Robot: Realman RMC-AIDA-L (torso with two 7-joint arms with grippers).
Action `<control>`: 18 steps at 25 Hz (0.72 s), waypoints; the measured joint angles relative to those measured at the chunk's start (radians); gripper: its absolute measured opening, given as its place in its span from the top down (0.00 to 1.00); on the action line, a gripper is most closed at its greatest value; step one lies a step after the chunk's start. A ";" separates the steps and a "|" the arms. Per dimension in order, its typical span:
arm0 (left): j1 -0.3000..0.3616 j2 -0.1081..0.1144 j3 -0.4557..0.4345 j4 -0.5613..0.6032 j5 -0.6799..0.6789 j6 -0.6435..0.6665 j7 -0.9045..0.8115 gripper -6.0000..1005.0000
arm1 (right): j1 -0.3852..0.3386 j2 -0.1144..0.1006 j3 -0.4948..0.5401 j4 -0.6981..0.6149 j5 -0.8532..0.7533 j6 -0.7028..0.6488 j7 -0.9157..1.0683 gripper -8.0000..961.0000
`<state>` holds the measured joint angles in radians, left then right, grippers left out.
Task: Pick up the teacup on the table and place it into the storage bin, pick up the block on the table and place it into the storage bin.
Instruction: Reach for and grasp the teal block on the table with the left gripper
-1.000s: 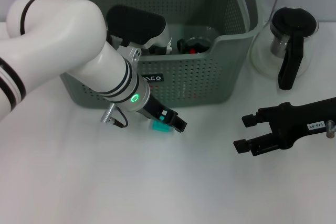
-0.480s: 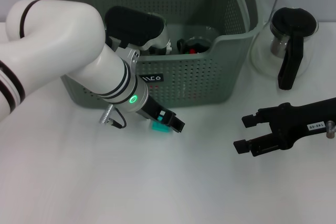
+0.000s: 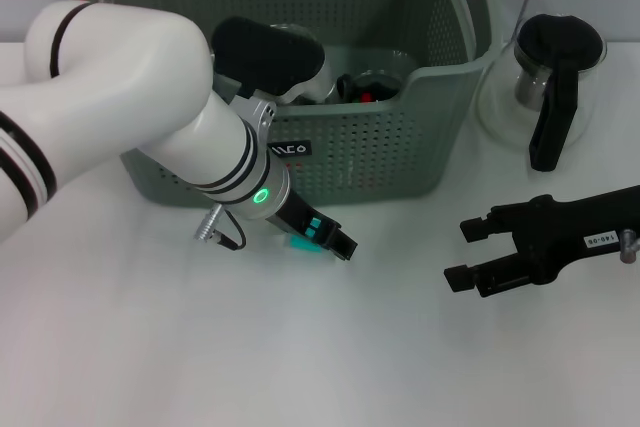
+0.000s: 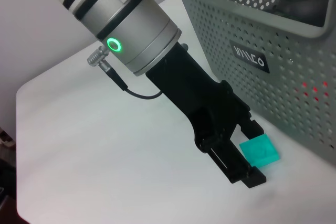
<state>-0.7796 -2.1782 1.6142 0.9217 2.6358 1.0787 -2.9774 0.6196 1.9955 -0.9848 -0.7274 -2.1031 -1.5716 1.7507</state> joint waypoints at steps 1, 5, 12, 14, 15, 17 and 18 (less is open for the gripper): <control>-0.001 0.000 0.001 0.000 0.000 -0.001 0.000 0.13 | 0.000 0.000 0.000 0.000 0.000 0.000 0.000 0.04; -0.002 0.000 0.003 -0.001 0.003 -0.005 0.000 0.13 | 0.000 0.000 0.000 -0.001 0.000 0.001 0.001 0.04; -0.004 0.000 0.012 -0.003 0.009 -0.009 -0.001 0.13 | 0.000 0.000 0.000 -0.004 0.000 0.003 0.004 0.04; -0.004 0.000 0.014 -0.004 0.017 -0.011 -0.001 0.19 | 0.000 0.000 0.000 -0.005 0.000 0.003 0.004 0.04; -0.005 0.000 0.014 -0.005 0.020 -0.011 -0.001 0.22 | 0.000 0.001 0.000 -0.006 0.000 0.003 0.004 0.04; -0.006 0.000 0.015 -0.006 0.024 -0.011 -0.001 0.27 | 0.000 0.002 0.000 -0.007 0.000 0.003 0.004 0.04; -0.006 0.000 0.015 -0.006 0.025 -0.011 -0.001 0.30 | 0.000 0.002 0.000 -0.007 0.000 0.003 0.004 0.04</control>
<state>-0.7852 -2.1783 1.6295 0.9158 2.6611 1.0674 -2.9788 0.6197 1.9974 -0.9848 -0.7344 -2.1030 -1.5691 1.7548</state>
